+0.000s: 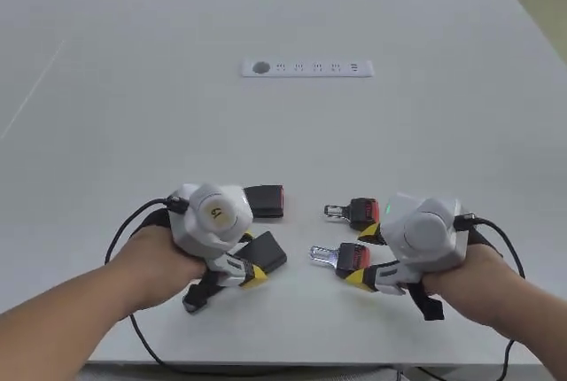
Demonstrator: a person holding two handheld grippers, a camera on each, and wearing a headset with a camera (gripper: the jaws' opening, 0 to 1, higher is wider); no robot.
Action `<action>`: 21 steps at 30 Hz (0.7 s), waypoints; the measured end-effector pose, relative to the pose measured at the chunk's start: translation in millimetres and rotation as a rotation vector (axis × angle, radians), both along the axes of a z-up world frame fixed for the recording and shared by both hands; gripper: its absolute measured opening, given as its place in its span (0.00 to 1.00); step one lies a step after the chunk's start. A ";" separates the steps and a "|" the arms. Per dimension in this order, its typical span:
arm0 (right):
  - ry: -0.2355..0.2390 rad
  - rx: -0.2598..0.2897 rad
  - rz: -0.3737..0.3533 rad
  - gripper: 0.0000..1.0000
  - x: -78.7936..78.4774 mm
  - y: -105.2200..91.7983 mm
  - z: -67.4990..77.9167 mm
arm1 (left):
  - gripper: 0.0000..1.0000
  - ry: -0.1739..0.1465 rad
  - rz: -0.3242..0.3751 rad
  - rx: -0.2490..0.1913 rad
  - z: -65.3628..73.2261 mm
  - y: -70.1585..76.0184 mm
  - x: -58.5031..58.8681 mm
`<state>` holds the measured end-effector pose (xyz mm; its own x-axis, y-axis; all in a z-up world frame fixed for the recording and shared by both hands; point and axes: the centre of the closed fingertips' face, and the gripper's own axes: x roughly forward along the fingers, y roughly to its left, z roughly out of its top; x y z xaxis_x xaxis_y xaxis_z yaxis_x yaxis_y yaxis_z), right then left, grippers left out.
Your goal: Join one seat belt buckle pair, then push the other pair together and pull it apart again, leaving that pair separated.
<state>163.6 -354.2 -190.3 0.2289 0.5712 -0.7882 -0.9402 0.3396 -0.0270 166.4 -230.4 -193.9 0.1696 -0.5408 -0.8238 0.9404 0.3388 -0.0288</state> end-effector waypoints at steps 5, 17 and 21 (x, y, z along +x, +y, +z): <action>0.006 -0.007 0.015 0.36 -0.4 -0.4 -3.4 | 0.37 0.012 -0.040 0.012 -4.3 0.4 -1.3; 0.012 -0.025 0.035 0.33 0.2 -0.6 -8.8 | 0.36 0.010 -0.127 0.058 -13.7 0.9 -6.4; 0.016 -0.030 0.049 0.33 1.2 -1.0 -10.9 | 0.36 0.005 -0.167 0.084 -14.6 -2.6 -11.3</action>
